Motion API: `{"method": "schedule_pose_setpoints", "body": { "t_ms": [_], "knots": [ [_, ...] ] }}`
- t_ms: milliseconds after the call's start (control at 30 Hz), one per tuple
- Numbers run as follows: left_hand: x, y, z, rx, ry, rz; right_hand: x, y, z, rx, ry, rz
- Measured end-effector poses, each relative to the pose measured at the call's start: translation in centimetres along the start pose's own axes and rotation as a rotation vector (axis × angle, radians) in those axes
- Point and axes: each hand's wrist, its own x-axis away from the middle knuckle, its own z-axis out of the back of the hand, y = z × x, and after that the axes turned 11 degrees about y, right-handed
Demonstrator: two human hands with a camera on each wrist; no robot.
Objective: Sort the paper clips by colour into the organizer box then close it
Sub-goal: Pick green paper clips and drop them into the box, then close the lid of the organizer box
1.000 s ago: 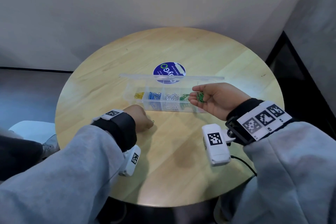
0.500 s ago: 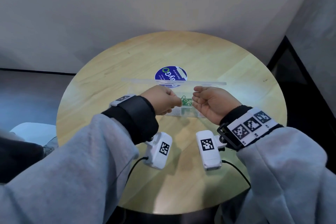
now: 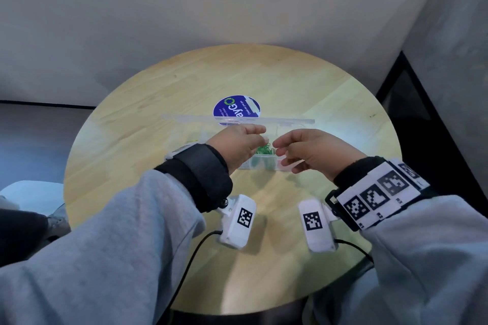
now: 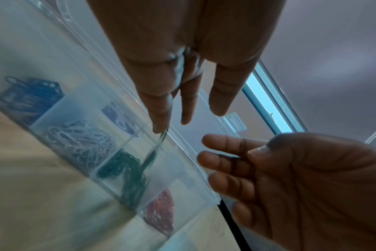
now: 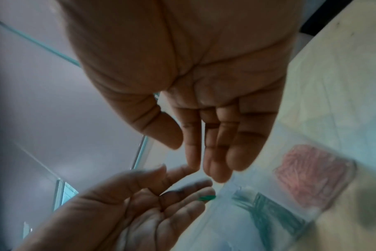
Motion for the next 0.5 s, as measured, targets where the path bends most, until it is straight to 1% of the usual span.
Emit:
{"method": "schedule_pose_setpoints", "body": {
  "t_ms": [67, 200, 267, 300, 367, 433, 467, 500],
  "knots": [
    [-0.1, -0.3, 0.2, -0.058, 0.013, -0.029, 0.1, 0.0, 0.1, 0.106, 0.021, 0.053],
    [0.0, -0.1, 1.5, -0.178, 0.031, -0.085, 0.4, -0.4, 0.4, 0.203, 0.078, 0.185],
    [0.5, 0.3, 2.4, -0.171, 0.016, -0.121, 0.4, -0.6, 0.7, 0.229, 0.161, 0.298],
    [0.9, 0.6, 2.9, -0.186, 0.028, -0.160, 0.4, -0.7, 0.8, 0.239, 0.218, 0.361],
    [1.6, 1.2, 3.7, -0.258, 0.096, -0.280, 0.4, -0.8, 1.0, 0.268, 0.365, 0.476],
    [2.3, 1.7, 4.6, -0.369, 0.210, -0.436, 0.4, -0.7, 1.2, 0.350, 0.492, 0.564],
    [2.5, 2.0, 5.1, -0.423, 0.282, -0.522, 0.3, -0.5, 1.3, 0.398, 0.512, 0.591],
    [2.8, 2.3, 5.7, -0.489, 0.361, -0.609, 0.2, -0.3, 1.4, 0.450, 0.495, 0.599]
  ]
}}
